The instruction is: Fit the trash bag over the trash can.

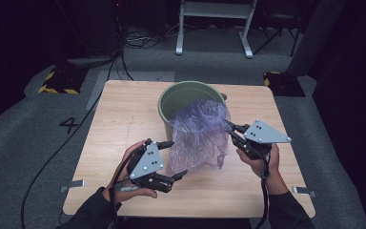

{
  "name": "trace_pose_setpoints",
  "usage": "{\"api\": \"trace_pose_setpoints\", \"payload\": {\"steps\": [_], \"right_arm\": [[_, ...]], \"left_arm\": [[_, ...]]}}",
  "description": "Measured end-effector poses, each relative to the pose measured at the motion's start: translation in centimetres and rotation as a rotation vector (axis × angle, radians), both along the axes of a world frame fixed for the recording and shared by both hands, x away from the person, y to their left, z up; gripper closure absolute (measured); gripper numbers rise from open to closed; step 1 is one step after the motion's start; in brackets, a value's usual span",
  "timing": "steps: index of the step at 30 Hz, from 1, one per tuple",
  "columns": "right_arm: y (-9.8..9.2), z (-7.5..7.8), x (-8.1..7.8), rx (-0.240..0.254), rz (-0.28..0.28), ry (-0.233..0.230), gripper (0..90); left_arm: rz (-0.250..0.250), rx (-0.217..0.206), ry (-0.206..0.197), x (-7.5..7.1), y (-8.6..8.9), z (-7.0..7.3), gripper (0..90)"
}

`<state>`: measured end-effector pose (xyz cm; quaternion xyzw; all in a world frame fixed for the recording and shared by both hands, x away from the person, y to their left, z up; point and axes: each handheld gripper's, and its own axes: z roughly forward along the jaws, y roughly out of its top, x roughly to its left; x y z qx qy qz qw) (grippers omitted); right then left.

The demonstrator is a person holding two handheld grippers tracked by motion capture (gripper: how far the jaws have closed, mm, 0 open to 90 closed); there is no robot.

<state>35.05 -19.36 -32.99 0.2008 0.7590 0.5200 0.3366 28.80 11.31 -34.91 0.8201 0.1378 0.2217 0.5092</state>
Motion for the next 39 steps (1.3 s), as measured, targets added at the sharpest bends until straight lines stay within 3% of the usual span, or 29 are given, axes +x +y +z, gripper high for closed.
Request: {"api": "trace_pose_setpoints", "payload": {"steps": [3, 6, 10, 14, 15, 17, 18, 20, 23, 26, 31, 33, 35, 37, 39], "right_arm": [[0.0, 0.0, 0.0, 0.003, 0.006, 0.001, 87.6], [0.1, 0.0, 0.0, 0.003, 0.011, 0.002, 87.4], [0.0, 0.1, 0.0, 0.006, 0.016, 0.002, 87.5], [0.0, 0.0, -0.1, 0.003, 0.016, 0.000, 87.5], [-0.1, 0.0, 0.0, 0.004, 0.015, 0.000, 87.4], [-0.1, 0.0, 0.0, 0.004, 0.013, 0.000, 87.4], [-0.1, 0.1, 0.0, 0.004, 0.012, 0.000, 87.5], [0.0, 0.2, -0.1, 0.000, 0.011, -0.003, 87.6], [0.1, 0.4, -0.1, -0.007, 0.003, -0.005, 87.6], [0.2, 0.6, 0.0, -0.008, -0.003, -0.005, 87.6], [0.5, 0.7, 0.1, -0.015, -0.011, 0.004, 87.5], [0.5, 0.8, 0.1, -0.014, -0.011, 0.004, 87.5], [0.5, 0.9, 0.1, -0.008, -0.008, 0.002, 87.1], [0.4, 1.0, 0.1, -0.001, -0.002, 0.003, 86.8], [0.5, 1.0, 0.1, -0.002, 0.002, -0.001, 86.8]], "left_arm": [[0.020, 0.023, 0.035, 0.8, -0.4, -1.0, 15.7], [0.090, 0.059, 0.022, 1.6, -0.7, -1.6, 20.0], [0.105, 0.116, -0.040, 2.4, -0.5, -1.7, 64.6], [0.124, 0.137, -0.070, 2.7, 0.2, -1.2, 83.6], [0.127, 0.125, -0.067, 2.7, 0.5, -1.0, 86.3], [0.117, 0.091, -0.054, 2.7, 1.0, -0.6, 81.9], [0.103, 0.054, -0.048, 2.5, 1.2, -0.4, 74.4], [0.049, 0.008, -0.020, 2.0, 1.3, 0.0, 50.3], [0.031, 0.018, -0.012, 0.7, 0.6, 0.1, 19.4], [0.027, 0.039, -0.025, -0.1, 0.0, -0.5, 15.2], [0.089, 0.111, 0.019, 0.9, -0.8, -2.4, 15.3], [0.117, 0.147, 0.011, 1.3, -1.1, -2.9, 19.1], [0.166, 0.179, -0.014, 1.5, -1.5, -3.1, 35.6], [0.149, 0.208, -0.030, 1.8, -1.4, -2.9, 58.9], [0.156, 0.220, -0.050, 2.0, -1.1, -2.7, 73.3]]}}
